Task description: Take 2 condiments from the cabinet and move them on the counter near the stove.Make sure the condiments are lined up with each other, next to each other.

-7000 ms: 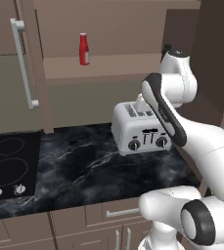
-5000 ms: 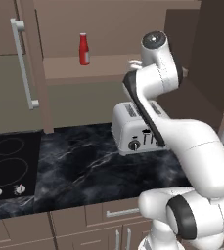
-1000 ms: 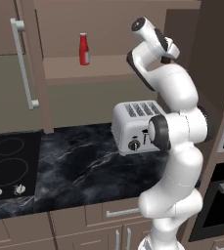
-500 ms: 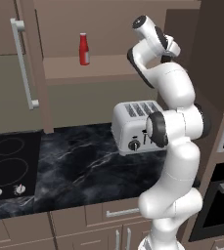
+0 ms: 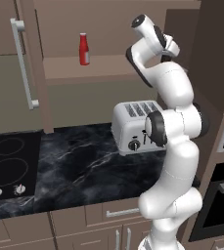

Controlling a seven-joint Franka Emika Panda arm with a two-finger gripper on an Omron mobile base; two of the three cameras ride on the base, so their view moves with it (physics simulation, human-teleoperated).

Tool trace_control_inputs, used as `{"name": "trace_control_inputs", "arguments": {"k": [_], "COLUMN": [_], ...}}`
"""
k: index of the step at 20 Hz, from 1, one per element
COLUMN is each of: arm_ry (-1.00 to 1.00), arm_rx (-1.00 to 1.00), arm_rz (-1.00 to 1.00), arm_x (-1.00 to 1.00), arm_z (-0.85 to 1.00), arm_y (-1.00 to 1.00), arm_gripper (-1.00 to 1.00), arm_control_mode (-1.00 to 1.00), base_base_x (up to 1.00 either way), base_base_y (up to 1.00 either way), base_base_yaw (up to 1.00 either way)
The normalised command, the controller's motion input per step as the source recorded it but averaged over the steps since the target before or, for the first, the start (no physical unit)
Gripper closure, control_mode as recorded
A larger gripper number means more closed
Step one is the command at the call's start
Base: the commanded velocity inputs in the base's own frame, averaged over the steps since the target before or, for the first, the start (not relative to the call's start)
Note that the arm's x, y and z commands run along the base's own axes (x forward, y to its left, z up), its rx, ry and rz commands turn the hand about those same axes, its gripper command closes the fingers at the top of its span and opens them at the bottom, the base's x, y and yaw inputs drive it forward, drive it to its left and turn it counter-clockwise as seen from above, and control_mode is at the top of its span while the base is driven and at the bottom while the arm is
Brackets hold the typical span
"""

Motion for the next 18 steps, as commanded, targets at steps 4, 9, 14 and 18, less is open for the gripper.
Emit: {"name": "trace_control_inputs", "arguments": {"k": [4,9,14,18], "arm_ry": [0.0,0.0,0.0,0.0], "arm_rx": [0.0,0.0,0.0,0.0], "arm_rz": [-0.01,0.0,0.0,0.0], "arm_x": [0.0,0.0,0.0,0.0], "arm_z": [-0.16,-0.11,-0.09,-0.11], "arm_y": [-0.02,-0.09,-0.1,-0.02], "arm_gripper": [-1.0,-1.0,-1.0,-1.0], "arm_control_mode": [-1.0,-1.0,-1.0,-1.0], "base_base_x": [0.0,0.0,0.0,0.0], "base_base_y": [0.0,0.0,0.0,0.0], "base_base_yaw": [0.0,0.0,0.0,0.0]}}
